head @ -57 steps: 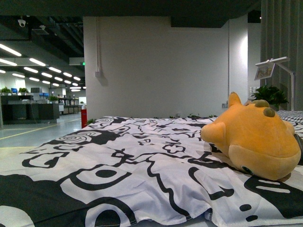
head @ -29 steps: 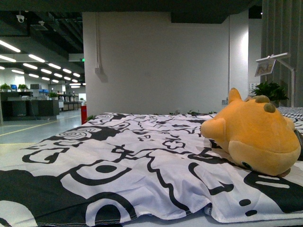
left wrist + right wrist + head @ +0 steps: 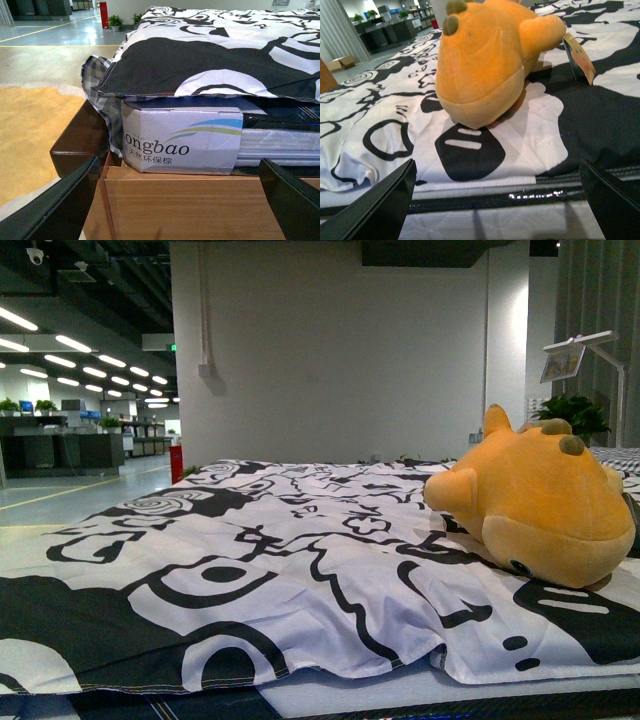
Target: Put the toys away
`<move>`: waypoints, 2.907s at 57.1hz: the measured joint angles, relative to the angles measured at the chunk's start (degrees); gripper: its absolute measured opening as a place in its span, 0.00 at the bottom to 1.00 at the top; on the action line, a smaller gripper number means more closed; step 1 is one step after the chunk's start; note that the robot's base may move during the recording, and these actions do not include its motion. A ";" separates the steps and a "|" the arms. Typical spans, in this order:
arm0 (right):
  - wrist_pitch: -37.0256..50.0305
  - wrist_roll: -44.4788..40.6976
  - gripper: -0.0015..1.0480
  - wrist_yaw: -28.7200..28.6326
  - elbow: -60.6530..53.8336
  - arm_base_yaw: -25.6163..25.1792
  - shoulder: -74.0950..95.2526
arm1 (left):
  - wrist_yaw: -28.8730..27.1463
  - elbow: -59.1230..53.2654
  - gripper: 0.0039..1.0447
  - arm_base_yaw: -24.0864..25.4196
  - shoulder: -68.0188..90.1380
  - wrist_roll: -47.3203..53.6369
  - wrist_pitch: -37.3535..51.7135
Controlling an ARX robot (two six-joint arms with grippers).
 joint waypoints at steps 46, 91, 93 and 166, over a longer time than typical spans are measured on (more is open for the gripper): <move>7.87 -3.45 0.94 11.17 14.49 10.51 17.90 | 0.00 0.00 0.94 -0.02 0.00 0.00 0.00; 12.70 -9.14 0.94 18.56 24.13 18.71 28.41 | 0.00 0.00 0.94 -0.02 0.00 0.00 0.00; 12.94 -9.46 0.94 18.88 24.48 19.26 28.70 | 0.00 0.00 0.94 -0.02 0.00 0.00 0.00; 23.56 -24.17 0.94 30.69 31.56 23.30 38.47 | 0.00 0.00 0.94 -0.02 0.00 0.00 0.00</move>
